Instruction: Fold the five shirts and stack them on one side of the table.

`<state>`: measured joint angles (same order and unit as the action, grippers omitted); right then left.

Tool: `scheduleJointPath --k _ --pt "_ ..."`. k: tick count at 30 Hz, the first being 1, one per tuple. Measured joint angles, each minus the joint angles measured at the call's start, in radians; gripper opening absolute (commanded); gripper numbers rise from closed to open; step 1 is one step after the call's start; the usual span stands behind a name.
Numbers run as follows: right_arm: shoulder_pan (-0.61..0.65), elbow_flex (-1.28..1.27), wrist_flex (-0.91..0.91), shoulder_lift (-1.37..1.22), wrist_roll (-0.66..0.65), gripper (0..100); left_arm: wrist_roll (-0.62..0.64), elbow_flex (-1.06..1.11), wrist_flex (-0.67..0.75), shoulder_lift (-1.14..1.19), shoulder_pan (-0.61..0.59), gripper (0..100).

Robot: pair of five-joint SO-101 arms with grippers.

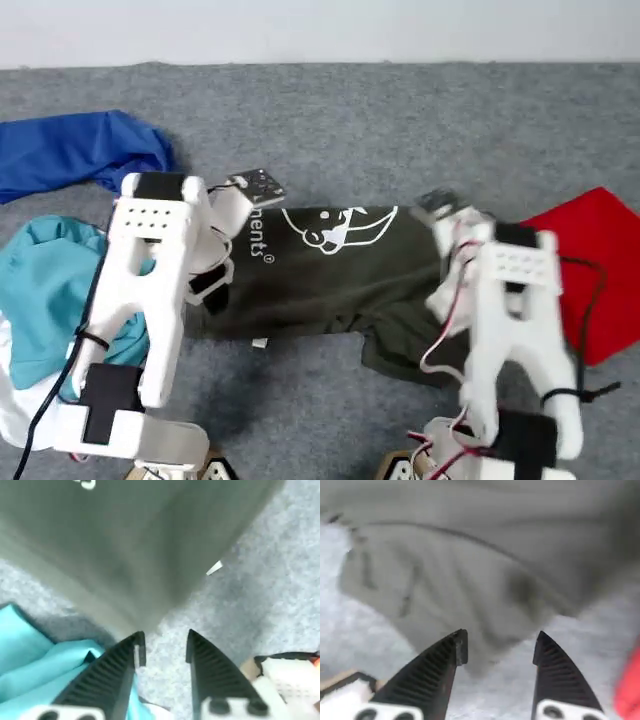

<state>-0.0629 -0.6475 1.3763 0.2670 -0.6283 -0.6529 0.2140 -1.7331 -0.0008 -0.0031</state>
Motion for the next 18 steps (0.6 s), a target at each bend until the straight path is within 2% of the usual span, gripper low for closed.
scheduleJointPath --k 5,10,14,18 --pt "0.126 -0.169 -0.049 0.092 -0.002 21.9 -0.078 0.005 0.031 0.000 -0.077 14" --pt "0.161 -0.276 -0.081 0.143 -0.002 21.9 -0.080 0.006 0.083 0.000 -0.075 14" --pt "0.164 -0.341 -0.087 0.164 -0.048 21.9 -0.012 0.008 0.132 0.000 -0.011 14" --pt "0.164 -0.402 -0.092 0.193 -0.101 21.9 0.123 0.011 0.293 0.008 0.012 14"
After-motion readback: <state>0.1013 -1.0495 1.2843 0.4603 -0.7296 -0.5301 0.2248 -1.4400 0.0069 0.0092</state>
